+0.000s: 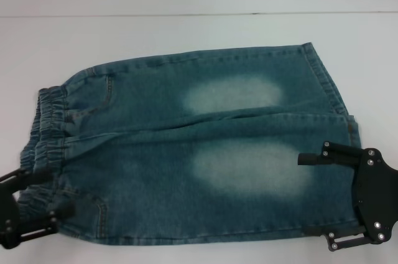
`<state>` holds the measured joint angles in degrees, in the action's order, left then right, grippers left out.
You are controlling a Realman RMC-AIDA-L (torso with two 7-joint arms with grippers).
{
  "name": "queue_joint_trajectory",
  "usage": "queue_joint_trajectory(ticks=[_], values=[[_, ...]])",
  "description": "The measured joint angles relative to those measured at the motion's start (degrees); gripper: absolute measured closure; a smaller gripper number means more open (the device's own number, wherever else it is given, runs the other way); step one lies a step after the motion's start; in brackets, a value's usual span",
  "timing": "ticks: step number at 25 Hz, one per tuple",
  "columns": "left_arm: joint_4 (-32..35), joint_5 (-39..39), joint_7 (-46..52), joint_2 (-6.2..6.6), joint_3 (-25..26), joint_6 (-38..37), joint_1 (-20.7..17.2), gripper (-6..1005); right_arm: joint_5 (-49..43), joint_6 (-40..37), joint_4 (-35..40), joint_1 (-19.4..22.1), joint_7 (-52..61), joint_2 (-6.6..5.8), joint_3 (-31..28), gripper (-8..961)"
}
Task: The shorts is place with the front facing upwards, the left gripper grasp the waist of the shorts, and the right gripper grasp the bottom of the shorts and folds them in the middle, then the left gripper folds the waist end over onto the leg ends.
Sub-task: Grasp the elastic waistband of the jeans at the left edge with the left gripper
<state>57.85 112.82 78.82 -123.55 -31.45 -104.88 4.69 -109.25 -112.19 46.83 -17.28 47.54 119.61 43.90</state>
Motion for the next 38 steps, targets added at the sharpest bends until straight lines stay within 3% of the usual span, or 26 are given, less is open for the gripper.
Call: queue_joint_trajectory(ticks=[5,20,38], values=[[4.0,1.1,2.4,-0.62,0.6,2.0,-2.1,113,0.0,0.0,0.0,0.0,-0.4,0.01,0.0,8],[4.1,7.6,4.4,-0.51,2.0,10.3,-1.4,112,0.0,-0.3,0.9,-0.4,0.7,0.12,-0.9,8],[3.7,12.3,5.7,-0.56,1.3,13.0,-0.1,113,0.0,-0.2,0.9,-0.6,0.9,0.19,-0.4,9]])
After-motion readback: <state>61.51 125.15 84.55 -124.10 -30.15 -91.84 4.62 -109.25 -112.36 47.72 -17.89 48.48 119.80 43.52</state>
